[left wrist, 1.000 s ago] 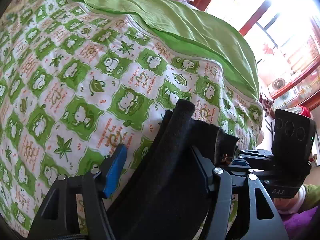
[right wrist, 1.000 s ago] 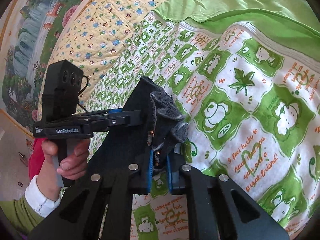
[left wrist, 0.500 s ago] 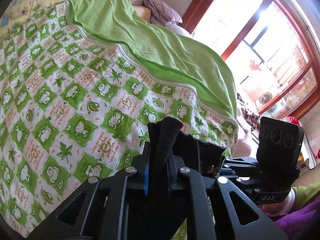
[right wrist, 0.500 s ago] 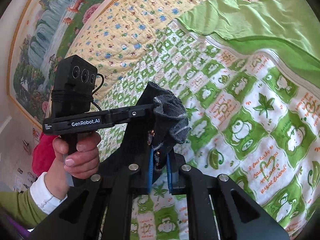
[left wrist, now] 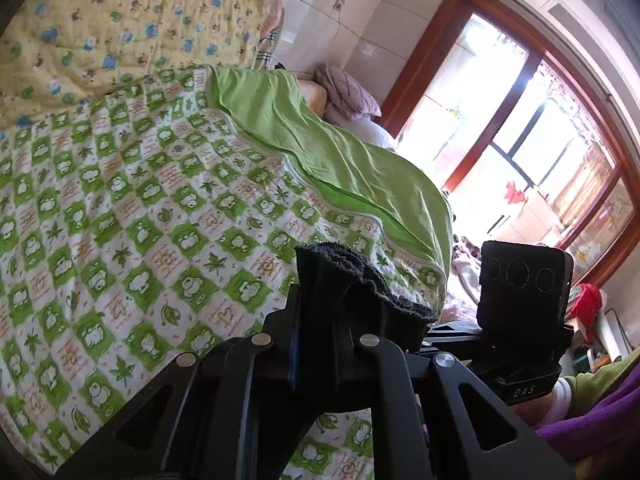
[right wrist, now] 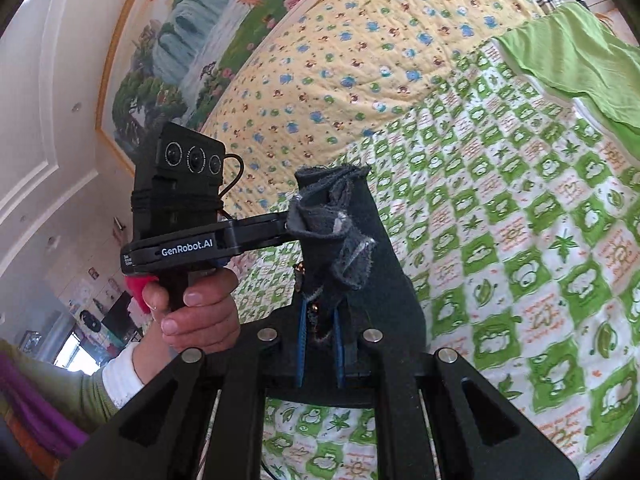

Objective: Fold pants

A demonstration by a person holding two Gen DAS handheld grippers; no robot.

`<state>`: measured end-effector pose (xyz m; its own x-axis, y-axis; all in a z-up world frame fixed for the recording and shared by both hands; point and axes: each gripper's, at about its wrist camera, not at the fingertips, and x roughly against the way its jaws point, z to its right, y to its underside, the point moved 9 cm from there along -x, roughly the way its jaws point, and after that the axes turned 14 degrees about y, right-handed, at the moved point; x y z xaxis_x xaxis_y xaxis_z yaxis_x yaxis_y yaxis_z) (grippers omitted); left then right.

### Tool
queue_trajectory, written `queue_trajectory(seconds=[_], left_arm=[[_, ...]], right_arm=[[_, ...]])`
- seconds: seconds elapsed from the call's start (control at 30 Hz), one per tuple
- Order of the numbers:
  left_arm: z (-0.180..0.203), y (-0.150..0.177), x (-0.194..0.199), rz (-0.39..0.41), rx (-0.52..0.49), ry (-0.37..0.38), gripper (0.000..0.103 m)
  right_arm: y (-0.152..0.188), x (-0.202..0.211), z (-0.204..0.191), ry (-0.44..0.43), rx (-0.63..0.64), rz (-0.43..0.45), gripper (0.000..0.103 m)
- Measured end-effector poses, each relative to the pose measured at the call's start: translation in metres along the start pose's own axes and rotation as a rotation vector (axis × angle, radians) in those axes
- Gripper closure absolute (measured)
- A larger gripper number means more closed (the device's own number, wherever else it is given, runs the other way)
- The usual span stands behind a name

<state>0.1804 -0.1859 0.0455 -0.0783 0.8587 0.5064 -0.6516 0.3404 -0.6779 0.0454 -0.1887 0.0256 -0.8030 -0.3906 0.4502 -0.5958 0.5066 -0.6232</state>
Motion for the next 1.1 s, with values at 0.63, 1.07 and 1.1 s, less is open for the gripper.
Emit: queue_trajectory(seconds=[0.63, 1.07, 1.1], left_arm=[[-0.083, 0.098, 0.069, 0.155, 0.266, -0.092, 0.092], [-0.112, 0.143, 0.075, 0.176, 0.381, -0.13, 0.091], [-0.114, 0.146, 0.076, 0.179, 0.39, -0.133, 0.091]], right_arm=[[0.063, -0.092, -0.044, -0.054, 0.099, -0.239, 0.09], [0.095, -0.115, -0.049, -0.031, 0.158, -0.364, 0.065], [0.098, -0.115, -0.051, -0.04, 0.163, -0.375, 0.056]])
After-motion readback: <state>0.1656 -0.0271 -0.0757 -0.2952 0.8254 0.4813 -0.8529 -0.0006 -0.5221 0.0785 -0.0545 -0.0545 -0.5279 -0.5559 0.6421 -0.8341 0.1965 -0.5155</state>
